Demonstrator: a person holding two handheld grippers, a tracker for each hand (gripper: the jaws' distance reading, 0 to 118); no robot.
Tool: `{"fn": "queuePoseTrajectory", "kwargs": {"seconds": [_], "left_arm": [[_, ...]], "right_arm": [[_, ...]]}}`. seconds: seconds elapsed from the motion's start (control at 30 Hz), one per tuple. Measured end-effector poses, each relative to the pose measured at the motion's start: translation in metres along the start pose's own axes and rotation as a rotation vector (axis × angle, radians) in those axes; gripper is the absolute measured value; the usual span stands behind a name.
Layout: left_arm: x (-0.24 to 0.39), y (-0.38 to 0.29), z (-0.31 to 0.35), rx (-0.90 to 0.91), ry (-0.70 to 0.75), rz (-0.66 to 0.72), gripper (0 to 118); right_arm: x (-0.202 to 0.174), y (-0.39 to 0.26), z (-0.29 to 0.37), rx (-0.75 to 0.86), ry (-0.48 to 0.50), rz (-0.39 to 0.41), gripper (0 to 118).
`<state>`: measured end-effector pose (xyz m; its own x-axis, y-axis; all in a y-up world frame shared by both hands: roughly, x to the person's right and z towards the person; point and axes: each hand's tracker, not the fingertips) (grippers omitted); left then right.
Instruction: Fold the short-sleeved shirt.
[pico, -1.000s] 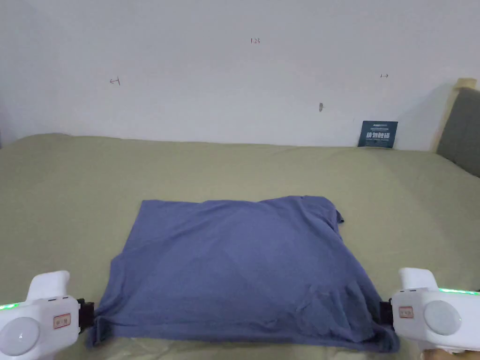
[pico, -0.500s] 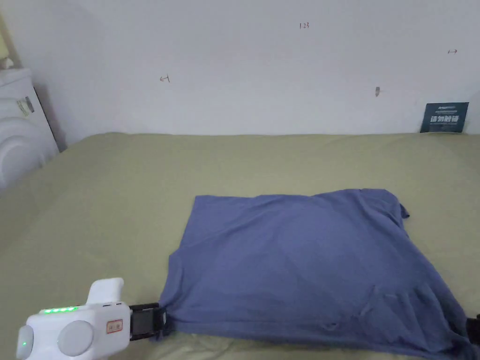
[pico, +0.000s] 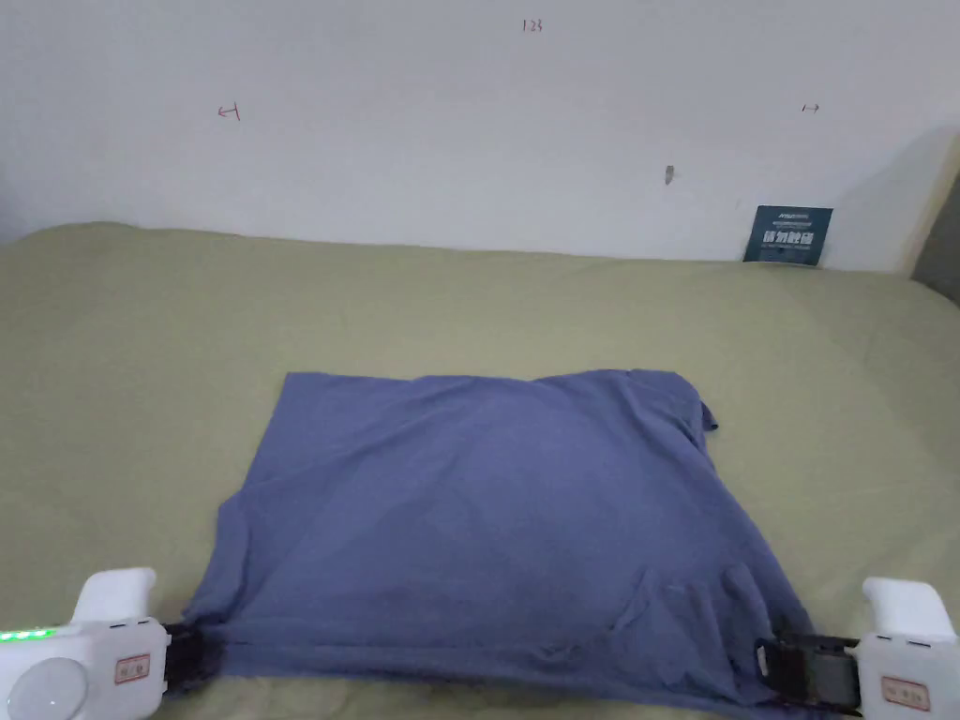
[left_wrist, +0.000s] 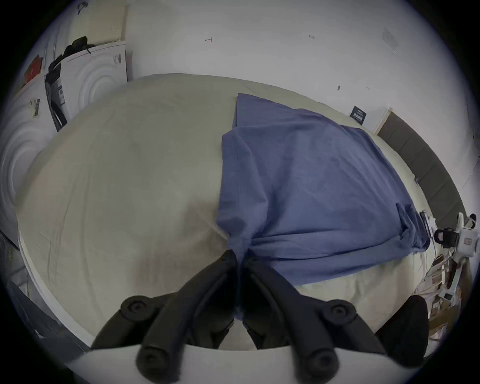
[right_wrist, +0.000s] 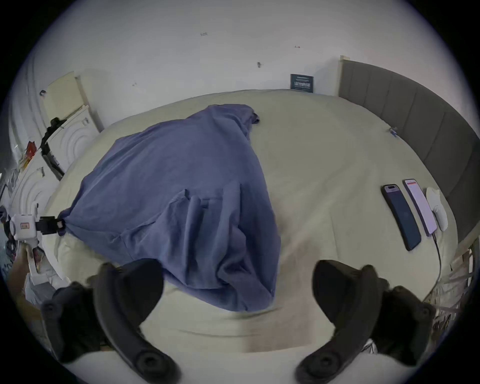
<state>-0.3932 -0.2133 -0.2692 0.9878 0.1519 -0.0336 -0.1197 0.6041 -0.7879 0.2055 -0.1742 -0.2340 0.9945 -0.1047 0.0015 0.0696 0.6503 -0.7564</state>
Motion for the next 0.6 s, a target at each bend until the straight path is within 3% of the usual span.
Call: {"fn": "queuePoseTrajectory", "kwargs": {"seconds": [0.17,0.2,0.27,0.3,0.4,0.6], "left_arm": [[-0.004,0.002,-0.002,0.005,-0.016,0.027,4],[-0.005,0.001,-0.002,0.007,-0.02,0.035,4],[-0.005,0.001,-0.002,0.004,-0.022,0.038,4],[-0.007,0.0,-0.004,0.003,-0.023,0.039,4],[-0.008,0.001,-0.002,0.004,-0.029,0.049,4],[-0.005,0.019,0.015,0.024,-0.049,0.081,4]], "right_arm": [[-0.011,-0.007,-0.027,-0.104,-0.074,0.149,105],[-0.013,-0.008,-0.032,-0.121,-0.079,0.18,93],[-0.016,-0.011,-0.037,-0.132,-0.103,0.209,17],[-0.016,-0.011,-0.038,-0.137,-0.098,0.198,4],[-0.013,-0.007,-0.028,-0.126,-0.065,0.071,3],[-0.013,0.02,-0.003,0.002,-0.041,0.062,3]]}}
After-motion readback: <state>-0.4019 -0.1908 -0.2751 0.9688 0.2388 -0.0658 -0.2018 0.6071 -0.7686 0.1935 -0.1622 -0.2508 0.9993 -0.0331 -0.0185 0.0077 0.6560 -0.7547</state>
